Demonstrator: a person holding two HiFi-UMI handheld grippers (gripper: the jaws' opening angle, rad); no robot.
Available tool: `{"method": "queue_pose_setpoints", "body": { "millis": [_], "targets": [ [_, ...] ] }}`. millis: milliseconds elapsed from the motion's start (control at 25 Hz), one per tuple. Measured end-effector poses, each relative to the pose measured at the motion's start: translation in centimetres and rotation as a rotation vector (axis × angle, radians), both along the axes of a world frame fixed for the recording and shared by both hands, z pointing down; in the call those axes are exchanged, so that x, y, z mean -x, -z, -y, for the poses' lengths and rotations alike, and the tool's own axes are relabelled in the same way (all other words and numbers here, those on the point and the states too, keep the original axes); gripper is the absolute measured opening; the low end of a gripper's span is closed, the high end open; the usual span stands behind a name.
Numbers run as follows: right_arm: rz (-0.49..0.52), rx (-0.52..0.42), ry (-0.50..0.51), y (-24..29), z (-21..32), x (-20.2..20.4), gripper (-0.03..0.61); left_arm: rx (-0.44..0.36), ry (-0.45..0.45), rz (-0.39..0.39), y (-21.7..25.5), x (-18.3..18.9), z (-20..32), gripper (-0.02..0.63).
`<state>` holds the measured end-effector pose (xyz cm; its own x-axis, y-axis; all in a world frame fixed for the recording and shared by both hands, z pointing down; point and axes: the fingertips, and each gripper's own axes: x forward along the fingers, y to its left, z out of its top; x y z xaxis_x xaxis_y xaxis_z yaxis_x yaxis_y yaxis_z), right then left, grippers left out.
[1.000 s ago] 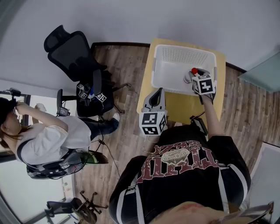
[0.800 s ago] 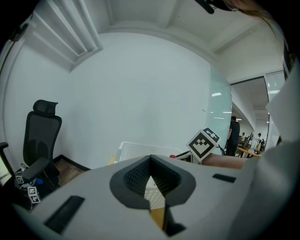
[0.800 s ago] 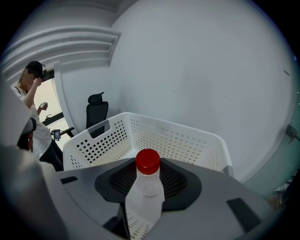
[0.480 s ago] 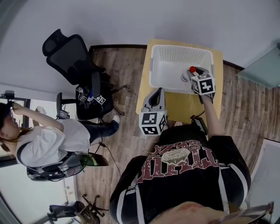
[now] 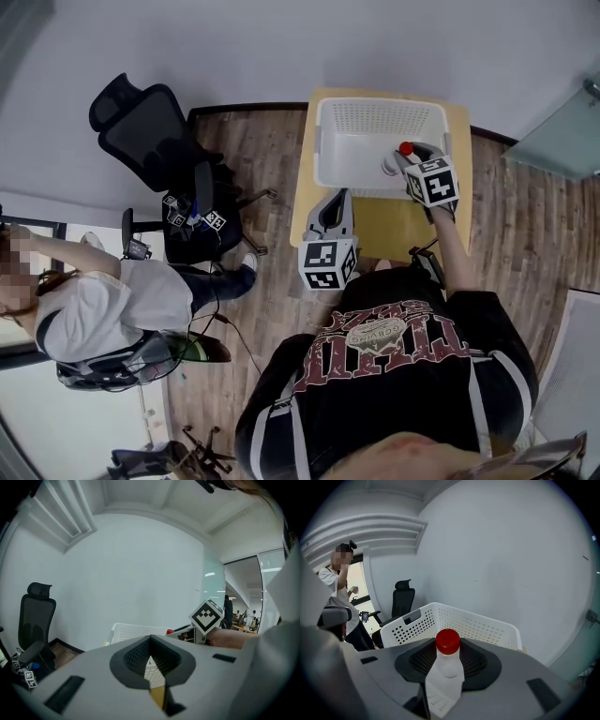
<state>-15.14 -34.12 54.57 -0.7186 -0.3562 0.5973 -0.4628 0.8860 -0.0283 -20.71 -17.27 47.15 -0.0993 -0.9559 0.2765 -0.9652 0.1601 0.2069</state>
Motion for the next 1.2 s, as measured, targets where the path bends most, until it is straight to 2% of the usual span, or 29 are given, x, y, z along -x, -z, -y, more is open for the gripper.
{"method": "queue_pose_setpoints", "body": {
  "millis": [1200],
  "targets": [
    [0.114, -0.130, -0.005, 9.3, -3.9, -4.3, 0.163, -0.023, -0.091, 0.002, 0.6, -2.7, -0.8, 0.032]
  ]
}}
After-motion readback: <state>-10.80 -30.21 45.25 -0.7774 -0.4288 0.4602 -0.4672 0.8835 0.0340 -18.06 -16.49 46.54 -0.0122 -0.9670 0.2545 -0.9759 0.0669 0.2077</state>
